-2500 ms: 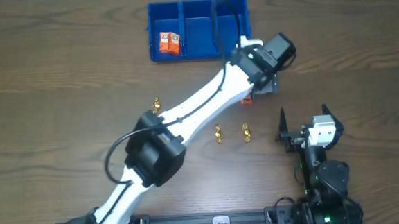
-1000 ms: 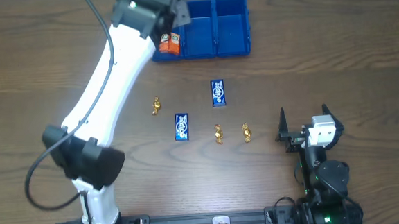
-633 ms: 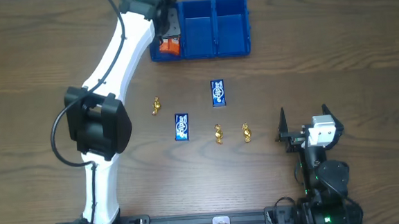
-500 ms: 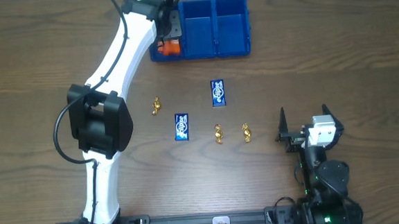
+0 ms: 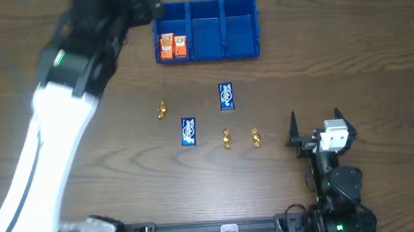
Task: Sort Candies Into Trays
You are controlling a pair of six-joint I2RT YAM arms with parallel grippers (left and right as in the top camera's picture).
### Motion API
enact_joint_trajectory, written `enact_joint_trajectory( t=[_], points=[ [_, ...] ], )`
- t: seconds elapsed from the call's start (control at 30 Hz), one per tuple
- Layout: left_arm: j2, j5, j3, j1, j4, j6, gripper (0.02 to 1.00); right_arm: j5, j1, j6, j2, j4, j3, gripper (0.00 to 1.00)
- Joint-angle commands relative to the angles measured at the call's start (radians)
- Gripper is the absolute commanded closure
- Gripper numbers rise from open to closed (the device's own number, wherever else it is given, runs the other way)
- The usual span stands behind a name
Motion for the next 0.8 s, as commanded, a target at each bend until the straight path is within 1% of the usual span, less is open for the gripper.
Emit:
enact_joint_trajectory(
  t=[0.03, 0.17, 0.27, 0.4, 0.47, 0.57, 0.7, 0.8],
  points=[
    [-0.435, 0.001, -0.494, 0.086, 0.190, 0.107, 0.018, 0.009, 0.006, -0.015, -0.006, -0.005, -0.002, 0.003],
    [-0.823, 0.086, -0.872, 0.207, 0.302, 0.201, 0.020, 0.009, 0.006, -0.015, -0.006, -0.005, -0.002, 0.003],
    [-1.062, 0.167, -1.106, 0.276, 0.356, 0.207, 0.018, 0.009, 0.006, -0.015, -0.006, -0.005, -0.002, 0.003],
    [-1.273, 0.261, -1.355, 0.311, 0.493, 0.207, 0.020, 0.009, 0.006, -0.015, -0.006, -0.005, -0.002, 0.003],
    [-1.365, 0.273, -1.485, 0.312, 0.571, 0.207, 0.020, 0.009, 0.006, -0.015, -0.006, -0.005, -0.002, 0.003],
    [-1.448, 0.272, -1.609, 0.315, 0.615, 0.207, 0.020, 0.009, 0.006, -0.015, -0.006, -0.005, -0.002, 0.003],
    [-1.520, 0.272, -1.721, 0.319, 0.615, 0.207, 0.020, 0.009, 0.006, -0.015, -0.006, -0.005, -0.002, 0.003],
    [-1.524, 0.275, -1.726, 0.319, 0.539, 0.207, 0.020, 0.009, 0.006, -0.015, -0.006, -0.005, -0.002, 0.003]
  ],
)
